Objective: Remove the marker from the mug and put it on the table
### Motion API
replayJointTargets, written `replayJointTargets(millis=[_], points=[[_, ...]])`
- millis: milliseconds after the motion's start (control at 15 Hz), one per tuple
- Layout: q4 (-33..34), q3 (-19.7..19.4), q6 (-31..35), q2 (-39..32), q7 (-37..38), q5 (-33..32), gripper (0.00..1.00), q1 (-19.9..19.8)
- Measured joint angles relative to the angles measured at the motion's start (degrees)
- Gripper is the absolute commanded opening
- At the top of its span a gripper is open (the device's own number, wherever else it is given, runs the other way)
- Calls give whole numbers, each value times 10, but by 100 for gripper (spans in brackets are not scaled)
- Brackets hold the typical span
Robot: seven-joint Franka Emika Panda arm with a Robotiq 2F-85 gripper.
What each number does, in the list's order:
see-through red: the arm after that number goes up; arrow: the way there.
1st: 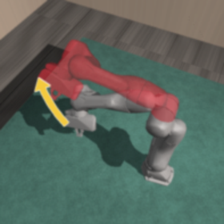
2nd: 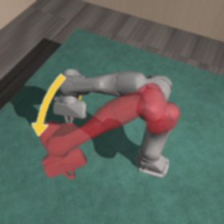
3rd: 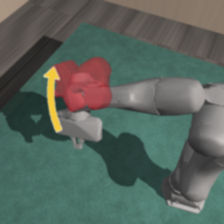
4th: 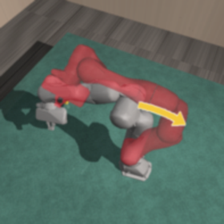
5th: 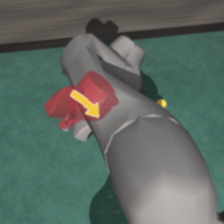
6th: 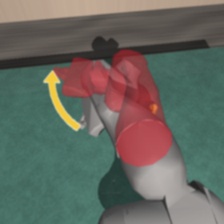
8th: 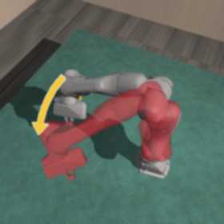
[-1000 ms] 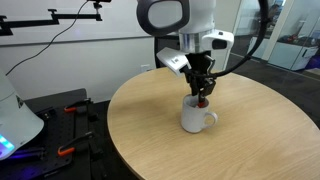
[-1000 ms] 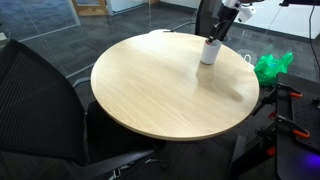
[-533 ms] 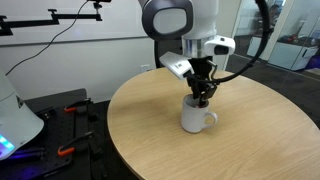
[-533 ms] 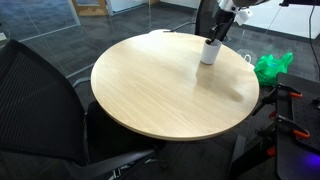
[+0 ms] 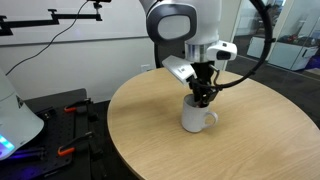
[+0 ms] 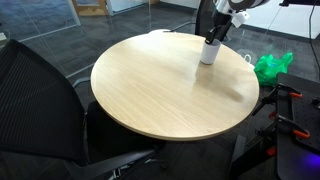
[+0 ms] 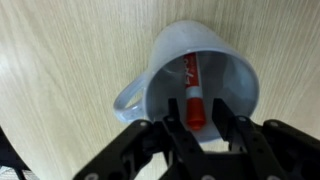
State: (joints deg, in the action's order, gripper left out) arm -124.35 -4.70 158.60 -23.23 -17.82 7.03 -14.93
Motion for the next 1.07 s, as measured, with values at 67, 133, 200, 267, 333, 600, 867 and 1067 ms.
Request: replayJointTargets(millis=[67,133,200,267,333,600,867,1067], points=[[2,3,0,-2,0,0,42,-2],[4,5,0,-4,-1,0,41,-4],[5,7,0,-5,-1,0,29,-6],[6,9,0,-7,-2,0,16,-8],[7,11,0,-9,-2,0,12,-9],[12,14,0,-14,-2,0,5,-11],[13,14,0,-15,-3,0,5,-11],[11,14,2,-14,-3,-4,5,-11]])
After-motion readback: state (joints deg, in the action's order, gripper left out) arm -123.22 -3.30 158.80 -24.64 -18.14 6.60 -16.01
